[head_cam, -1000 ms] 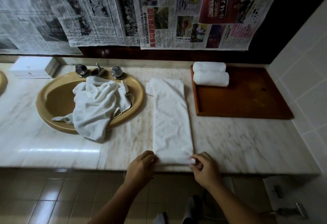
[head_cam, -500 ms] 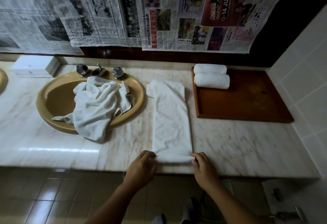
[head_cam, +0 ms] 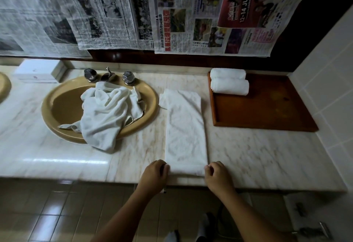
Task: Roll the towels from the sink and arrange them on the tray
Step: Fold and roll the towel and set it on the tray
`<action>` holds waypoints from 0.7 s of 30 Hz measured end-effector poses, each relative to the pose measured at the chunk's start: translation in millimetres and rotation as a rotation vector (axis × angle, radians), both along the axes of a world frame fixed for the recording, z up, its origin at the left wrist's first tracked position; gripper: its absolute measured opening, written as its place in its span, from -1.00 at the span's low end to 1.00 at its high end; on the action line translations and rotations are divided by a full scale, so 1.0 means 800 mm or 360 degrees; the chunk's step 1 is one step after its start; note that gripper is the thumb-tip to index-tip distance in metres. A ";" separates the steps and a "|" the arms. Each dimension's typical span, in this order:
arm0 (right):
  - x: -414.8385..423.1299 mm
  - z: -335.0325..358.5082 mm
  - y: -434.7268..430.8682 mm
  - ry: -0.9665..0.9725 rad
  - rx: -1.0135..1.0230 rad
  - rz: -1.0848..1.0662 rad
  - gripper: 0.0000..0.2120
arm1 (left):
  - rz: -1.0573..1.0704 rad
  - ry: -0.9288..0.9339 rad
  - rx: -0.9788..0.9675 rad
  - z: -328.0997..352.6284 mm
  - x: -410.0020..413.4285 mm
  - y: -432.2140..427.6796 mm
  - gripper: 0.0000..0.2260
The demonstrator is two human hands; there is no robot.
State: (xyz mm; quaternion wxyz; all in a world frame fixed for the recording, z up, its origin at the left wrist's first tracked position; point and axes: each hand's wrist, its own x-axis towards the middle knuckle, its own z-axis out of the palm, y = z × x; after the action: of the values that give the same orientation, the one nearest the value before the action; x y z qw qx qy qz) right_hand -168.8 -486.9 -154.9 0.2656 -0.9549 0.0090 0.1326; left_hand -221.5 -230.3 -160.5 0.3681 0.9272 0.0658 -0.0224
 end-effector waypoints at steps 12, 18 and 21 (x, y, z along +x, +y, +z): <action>-0.011 -0.010 -0.015 -0.0218 0.0285 0.0091 -0.87 | -0.0009 -0.0306 -0.0003 -0.017 -0.013 0.001 -0.79; -0.021 -0.022 -0.028 -0.0474 0.0323 0.0204 -0.84 | -0.0124 -0.0401 0.0049 -0.018 -0.029 0.012 -0.83; -0.029 -0.017 -0.032 -0.0493 0.0354 0.0304 -0.76 | -0.0268 -0.0433 0.0039 -0.011 -0.032 0.016 -0.82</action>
State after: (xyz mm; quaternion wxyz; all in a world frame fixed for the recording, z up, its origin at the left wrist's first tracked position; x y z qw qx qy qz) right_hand -191.9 -512.6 -168.7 0.3539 -0.9251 -0.1371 0.0089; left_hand -247.4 -217.5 -169.3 0.3591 0.9283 -0.0623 0.0734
